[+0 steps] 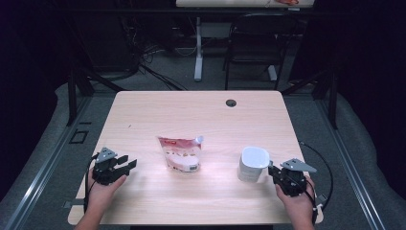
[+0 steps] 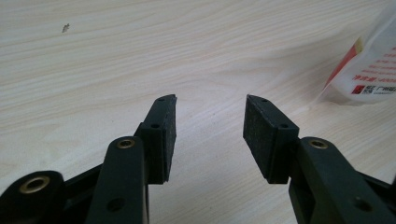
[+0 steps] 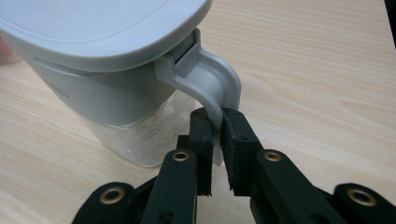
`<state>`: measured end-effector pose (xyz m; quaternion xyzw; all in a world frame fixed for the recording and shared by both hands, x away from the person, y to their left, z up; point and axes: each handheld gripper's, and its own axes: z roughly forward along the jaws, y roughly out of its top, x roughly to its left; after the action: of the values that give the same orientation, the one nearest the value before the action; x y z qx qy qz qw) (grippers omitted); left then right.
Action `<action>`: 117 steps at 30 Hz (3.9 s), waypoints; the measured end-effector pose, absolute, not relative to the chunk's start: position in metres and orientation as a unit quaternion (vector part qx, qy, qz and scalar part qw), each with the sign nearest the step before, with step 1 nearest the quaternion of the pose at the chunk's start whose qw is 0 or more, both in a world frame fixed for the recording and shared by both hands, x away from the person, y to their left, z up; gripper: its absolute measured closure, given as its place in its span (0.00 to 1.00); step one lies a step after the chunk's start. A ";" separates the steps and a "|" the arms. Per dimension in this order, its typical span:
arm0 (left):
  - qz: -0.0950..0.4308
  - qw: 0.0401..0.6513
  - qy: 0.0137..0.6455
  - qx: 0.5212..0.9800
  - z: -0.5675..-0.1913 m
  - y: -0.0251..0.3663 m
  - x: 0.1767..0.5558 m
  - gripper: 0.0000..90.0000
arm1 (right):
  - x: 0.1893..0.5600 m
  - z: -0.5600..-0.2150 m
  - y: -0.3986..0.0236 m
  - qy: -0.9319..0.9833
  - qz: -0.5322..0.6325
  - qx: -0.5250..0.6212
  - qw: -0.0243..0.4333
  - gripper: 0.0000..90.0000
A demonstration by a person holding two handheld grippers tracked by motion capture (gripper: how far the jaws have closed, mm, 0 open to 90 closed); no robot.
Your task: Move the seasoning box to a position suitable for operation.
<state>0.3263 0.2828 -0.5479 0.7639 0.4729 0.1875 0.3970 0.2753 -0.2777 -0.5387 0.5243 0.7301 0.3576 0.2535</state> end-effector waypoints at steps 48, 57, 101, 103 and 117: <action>0.158 0.425 0.430 0.781 -0.529 0.258 0.319 0.63 | 0.218 -0.517 -0.269 0.715 0.420 0.498 0.254 0.80; 0.141 0.440 0.415 0.784 -0.512 0.248 0.316 0.65 | 0.217 -0.491 -0.254 0.731 0.442 0.447 0.267 0.79; 0.110 0.473 0.345 0.803 -0.453 0.203 0.344 0.80 | 0.318 -0.454 -0.147 0.786 0.489 0.331 0.182 0.79; 0.114 0.470 0.344 0.805 -0.454 0.203 0.344 0.82 | 0.321 -0.456 -0.144 0.788 0.489 0.330 0.175 0.79; 0.113 0.479 0.339 0.802 -0.457 0.206 0.345 0.87 | 0.337 -0.470 -0.117 0.803 0.480 0.320 0.151 0.76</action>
<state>0.3448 0.2058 -0.4566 0.8022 0.3387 0.1128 0.4786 0.3374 -0.1165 -0.4698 0.3202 0.8025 0.4804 0.1506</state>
